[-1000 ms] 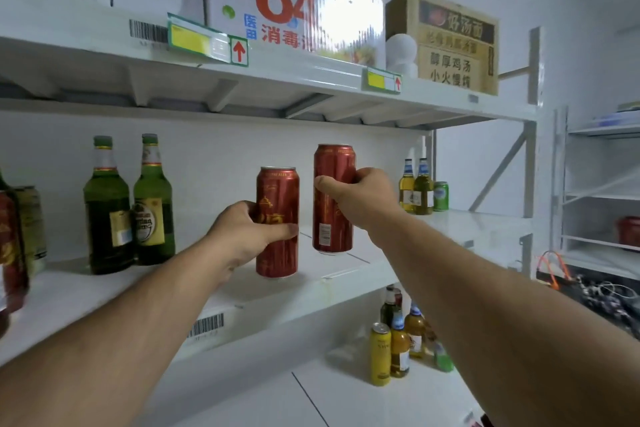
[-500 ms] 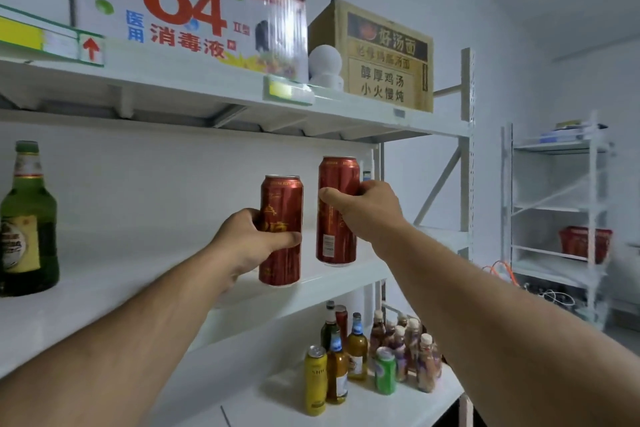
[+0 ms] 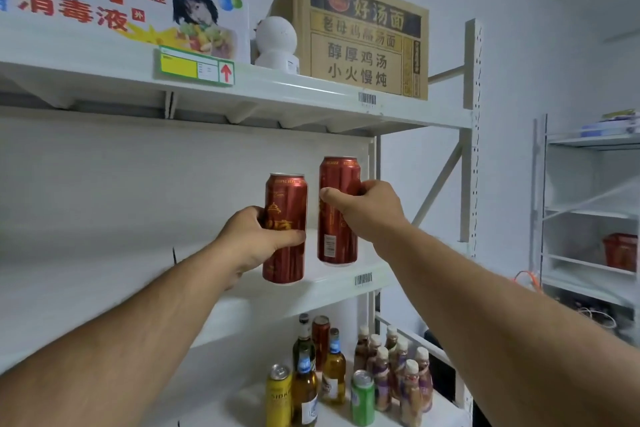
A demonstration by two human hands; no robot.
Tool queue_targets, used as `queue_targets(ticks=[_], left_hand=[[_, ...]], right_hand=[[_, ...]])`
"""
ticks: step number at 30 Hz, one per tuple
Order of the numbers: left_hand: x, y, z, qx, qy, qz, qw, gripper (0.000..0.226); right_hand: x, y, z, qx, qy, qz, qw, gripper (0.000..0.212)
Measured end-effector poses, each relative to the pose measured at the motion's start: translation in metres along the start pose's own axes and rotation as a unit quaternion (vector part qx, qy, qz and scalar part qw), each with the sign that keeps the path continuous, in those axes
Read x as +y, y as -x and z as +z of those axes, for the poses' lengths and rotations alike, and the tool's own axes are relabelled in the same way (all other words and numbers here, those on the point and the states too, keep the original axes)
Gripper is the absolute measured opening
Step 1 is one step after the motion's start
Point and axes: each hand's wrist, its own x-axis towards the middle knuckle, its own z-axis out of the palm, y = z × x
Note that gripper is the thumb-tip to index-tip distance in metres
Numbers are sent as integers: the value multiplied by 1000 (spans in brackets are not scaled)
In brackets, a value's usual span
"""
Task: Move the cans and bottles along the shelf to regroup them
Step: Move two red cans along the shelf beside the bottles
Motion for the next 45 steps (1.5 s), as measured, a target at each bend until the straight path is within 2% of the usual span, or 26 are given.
queue_targets(ticks=[9,14,23,31,39,45], left_hand=[[-16,-71,47,10,-12,0,1000,48],[-24,-116,62,19,-8,-1,1000,40],[-34,-183,87,39,-16,-21,999,42],[-38,-230,100,101,0,-37,994,39],[-34,-266,111,155,-6,-39,987,26],[-50,-277,112,184,-9,-54,981,33]], right_hand=[[61,-77,1,-14,-6,-4,1000,26],[81,-123,9,-24,-3,1,1000,39],[120,-207,36,-33,-31,12,999,45],[155,-282,67,-64,-10,6,998,43],[181,-332,93,-138,-3,11,990,46],[195,-352,114,-162,21,25,986,53]])
